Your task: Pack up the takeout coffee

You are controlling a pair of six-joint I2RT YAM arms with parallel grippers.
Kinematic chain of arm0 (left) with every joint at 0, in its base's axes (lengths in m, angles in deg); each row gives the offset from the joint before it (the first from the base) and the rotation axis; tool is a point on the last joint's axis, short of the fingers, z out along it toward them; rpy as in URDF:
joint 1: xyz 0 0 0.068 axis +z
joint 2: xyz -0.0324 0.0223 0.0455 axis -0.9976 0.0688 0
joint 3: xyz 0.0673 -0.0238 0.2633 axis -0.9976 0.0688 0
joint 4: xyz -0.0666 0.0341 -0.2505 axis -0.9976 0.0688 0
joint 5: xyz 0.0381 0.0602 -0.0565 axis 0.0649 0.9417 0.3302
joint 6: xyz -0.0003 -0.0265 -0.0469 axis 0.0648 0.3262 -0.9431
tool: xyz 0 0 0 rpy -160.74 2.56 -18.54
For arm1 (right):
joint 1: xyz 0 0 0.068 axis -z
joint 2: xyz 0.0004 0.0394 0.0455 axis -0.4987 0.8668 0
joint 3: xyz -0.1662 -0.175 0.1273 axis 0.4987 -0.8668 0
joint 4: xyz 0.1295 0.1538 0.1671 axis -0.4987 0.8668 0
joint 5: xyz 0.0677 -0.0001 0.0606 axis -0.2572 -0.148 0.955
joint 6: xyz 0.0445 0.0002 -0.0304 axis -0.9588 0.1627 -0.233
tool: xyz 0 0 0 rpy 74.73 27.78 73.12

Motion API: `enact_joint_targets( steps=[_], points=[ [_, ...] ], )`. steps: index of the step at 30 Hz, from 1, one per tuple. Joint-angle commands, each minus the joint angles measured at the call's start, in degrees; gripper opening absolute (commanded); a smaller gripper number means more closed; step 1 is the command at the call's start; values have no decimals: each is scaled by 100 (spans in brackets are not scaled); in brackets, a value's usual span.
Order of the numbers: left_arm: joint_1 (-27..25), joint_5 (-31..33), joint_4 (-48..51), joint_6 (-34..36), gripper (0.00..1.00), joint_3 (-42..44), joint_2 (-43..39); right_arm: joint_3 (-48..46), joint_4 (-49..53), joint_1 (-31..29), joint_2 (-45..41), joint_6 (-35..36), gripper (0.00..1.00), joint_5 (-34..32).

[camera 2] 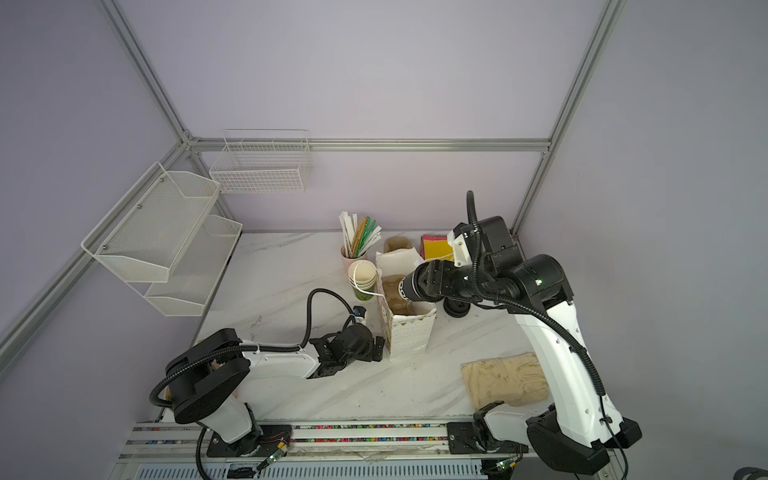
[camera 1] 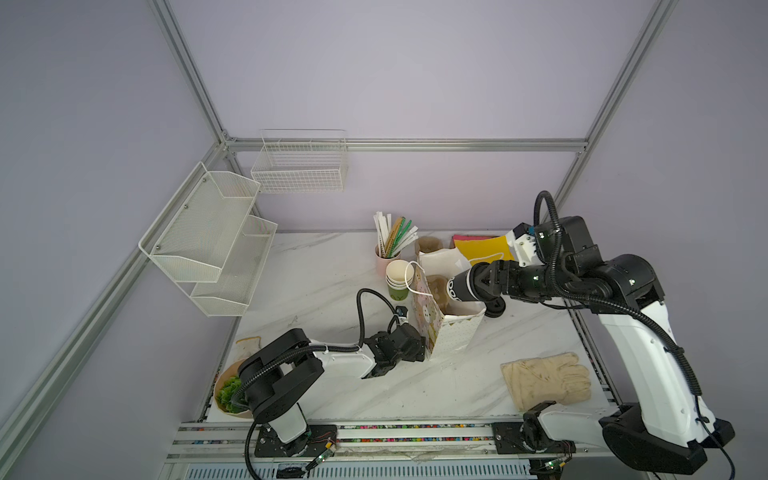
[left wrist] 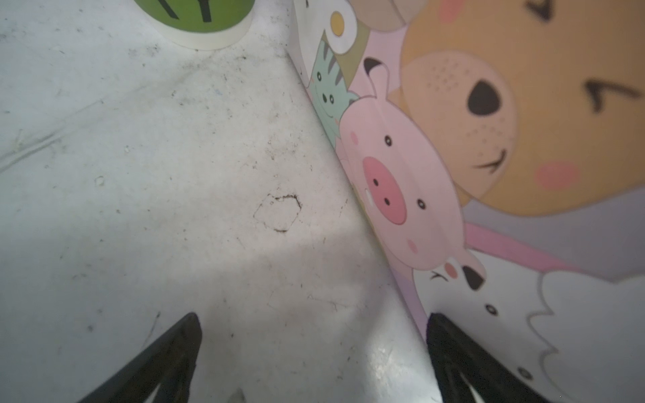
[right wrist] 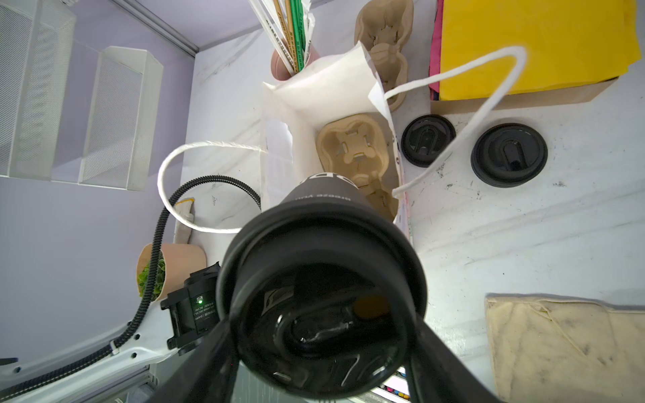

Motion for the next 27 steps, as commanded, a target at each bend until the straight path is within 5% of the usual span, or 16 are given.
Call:
enact_joint_targets(
  steps=[1,14,27],
  points=[
    [22,369,333,330,100,-446,-495,-40,91,-205,154,88,71,-298],
    [29,1373,2460,437,100,-166,-3009,-93,102,-611,992,126,71,-825],
    [27,1892,4689,879,100,-906,-4758,-122,110,-758,1655,157,70,-1065]
  ],
)
